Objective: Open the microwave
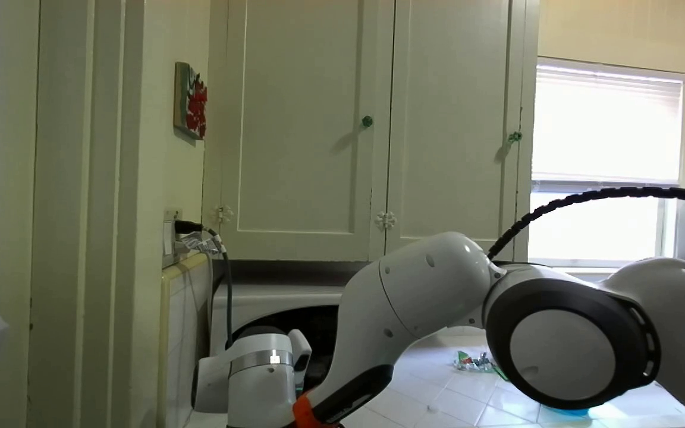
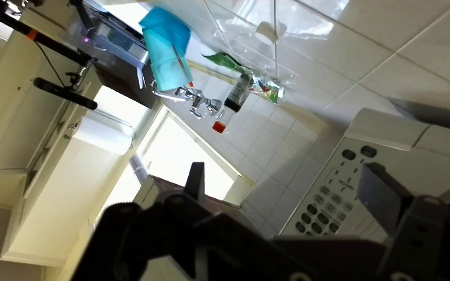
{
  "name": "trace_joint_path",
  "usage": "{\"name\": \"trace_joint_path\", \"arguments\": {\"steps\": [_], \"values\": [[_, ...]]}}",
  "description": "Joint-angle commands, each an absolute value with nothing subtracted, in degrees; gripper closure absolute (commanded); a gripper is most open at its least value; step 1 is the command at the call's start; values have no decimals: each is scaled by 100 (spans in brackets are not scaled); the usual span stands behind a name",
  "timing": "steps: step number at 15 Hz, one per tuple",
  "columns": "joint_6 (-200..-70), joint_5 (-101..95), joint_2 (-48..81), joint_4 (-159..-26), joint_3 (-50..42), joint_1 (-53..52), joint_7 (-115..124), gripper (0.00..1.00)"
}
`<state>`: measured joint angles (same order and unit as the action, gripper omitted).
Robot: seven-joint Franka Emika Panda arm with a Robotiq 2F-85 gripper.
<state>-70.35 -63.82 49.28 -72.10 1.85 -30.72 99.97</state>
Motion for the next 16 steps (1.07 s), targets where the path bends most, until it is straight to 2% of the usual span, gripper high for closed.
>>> {"name": "trace_joint_path", "arguments": {"steps": [1, 5, 9, 16], "values": [[-7032, -6684, 4997, -7151, 207, -3023, 10485, 0], [-7911, -7866, 4698, -7872, -29, -3058, 10525, 0], [-8299, -9113, 4808, -7948, 128, -2837, 10966, 0], [-8118, -9574, 4933, -7835, 467, -2582, 11666, 0]]}}
